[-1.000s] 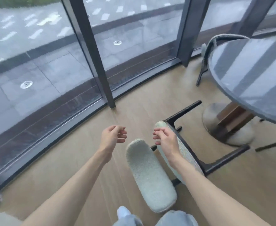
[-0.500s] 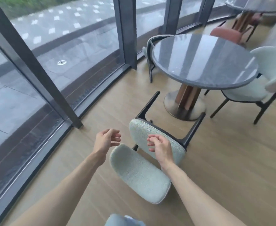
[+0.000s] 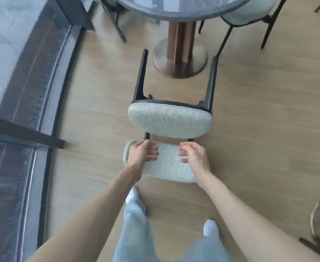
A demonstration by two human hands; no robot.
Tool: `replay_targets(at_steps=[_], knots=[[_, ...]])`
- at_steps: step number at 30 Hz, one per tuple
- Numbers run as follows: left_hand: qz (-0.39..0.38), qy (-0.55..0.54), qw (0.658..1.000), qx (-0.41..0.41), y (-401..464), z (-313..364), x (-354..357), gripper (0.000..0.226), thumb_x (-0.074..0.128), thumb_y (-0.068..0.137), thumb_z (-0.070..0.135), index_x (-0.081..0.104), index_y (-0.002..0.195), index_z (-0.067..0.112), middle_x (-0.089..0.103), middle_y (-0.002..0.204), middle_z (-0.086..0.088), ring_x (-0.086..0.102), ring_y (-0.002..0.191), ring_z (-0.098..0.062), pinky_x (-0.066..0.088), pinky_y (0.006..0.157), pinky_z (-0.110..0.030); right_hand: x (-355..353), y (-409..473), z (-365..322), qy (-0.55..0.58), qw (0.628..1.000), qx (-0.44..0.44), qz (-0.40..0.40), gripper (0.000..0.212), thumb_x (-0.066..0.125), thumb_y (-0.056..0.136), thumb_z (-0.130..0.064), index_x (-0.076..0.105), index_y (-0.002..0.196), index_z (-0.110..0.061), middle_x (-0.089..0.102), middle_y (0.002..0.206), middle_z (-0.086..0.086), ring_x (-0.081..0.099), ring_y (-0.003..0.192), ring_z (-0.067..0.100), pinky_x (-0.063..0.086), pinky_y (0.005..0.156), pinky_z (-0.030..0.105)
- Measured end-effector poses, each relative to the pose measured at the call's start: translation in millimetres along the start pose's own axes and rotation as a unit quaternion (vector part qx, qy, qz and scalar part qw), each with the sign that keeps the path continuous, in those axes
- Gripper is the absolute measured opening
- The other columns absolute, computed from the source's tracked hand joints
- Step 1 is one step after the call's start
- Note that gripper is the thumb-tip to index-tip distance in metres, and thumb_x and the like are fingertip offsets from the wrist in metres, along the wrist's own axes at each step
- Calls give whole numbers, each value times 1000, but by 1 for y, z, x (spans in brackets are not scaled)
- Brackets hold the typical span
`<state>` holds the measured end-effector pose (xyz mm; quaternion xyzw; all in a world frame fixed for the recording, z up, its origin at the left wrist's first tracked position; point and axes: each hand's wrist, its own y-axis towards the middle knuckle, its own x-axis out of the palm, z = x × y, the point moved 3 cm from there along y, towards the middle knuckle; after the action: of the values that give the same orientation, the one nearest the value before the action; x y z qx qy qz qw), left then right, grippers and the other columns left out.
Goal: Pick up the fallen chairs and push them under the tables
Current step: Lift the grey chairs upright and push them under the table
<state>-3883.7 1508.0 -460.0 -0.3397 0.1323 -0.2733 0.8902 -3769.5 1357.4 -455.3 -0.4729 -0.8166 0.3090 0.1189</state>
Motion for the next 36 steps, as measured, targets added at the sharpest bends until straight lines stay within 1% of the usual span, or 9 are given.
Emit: replay_targets(at_steps=[2,6,16,22,25,28,30,34,36], knots=[[-44,23,998,-41,48,-23,-9,16,57,89,12,71,87,5,73,73,-8,69,62,-19,58,59,-32,21,24,32,21,998,32,50,14,58,90,-15,71,92,-11,70,88,6,64,77,15,53,69,29],[-59,74,989,-115,104,-64,-35,16,57,90,11,70,92,2,73,79,-11,68,67,-22,58,65,-36,61,47,88,58,988,98,107,14,59,90,-18,71,96,-12,69,85,0,64,79,16,55,74,35],[-50,42,984,-164,251,-183,-19,14,55,92,13,66,93,4,71,87,-12,69,68,-20,59,66,-34,118,176,230,118,973,157,121,9,60,91,-19,66,85,-16,70,88,6,66,77,16,55,74,37],[-18,-6,965,-261,310,-316,-21,10,54,96,12,56,99,2,62,103,-20,65,92,-33,58,83,-42,132,234,362,161,948,238,136,7,62,91,-15,66,85,-15,71,92,7,68,75,19,59,67,33],[-27,-32,952,-303,332,-387,-20,21,54,97,15,50,113,2,56,115,-20,62,107,-36,54,92,-44,136,256,430,185,931,279,143,5,68,89,-18,68,90,-14,71,93,6,69,73,17,61,70,34],[-34,-36,944,-326,354,-451,-23,22,60,95,18,48,110,6,54,120,-20,63,108,-36,55,91,-47,141,271,490,223,907,326,147,22,76,85,-27,68,100,-13,69,91,3,70,83,17,60,76,32],[-39,-41,945,-322,375,-492,-28,22,66,92,23,50,102,11,53,123,-19,64,105,-35,56,87,-48,145,285,527,241,901,340,123,45,77,82,-37,63,117,-13,65,105,2,66,98,17,58,84,32],[-31,-45,952,-301,410,-542,-43,61,76,83,35,48,133,12,49,134,-15,63,110,-33,59,83,-47,138,311,582,274,888,344,132,88,79,70,-48,44,144,-17,46,141,5,54,121,21,54,96,38],[-16,-75,955,-286,426,-552,-49,61,79,79,36,50,128,13,48,135,-12,62,112,-33,59,86,-50,130,326,599,310,878,331,156,102,79,61,-49,36,150,-22,44,144,5,53,122,20,54,96,39]])
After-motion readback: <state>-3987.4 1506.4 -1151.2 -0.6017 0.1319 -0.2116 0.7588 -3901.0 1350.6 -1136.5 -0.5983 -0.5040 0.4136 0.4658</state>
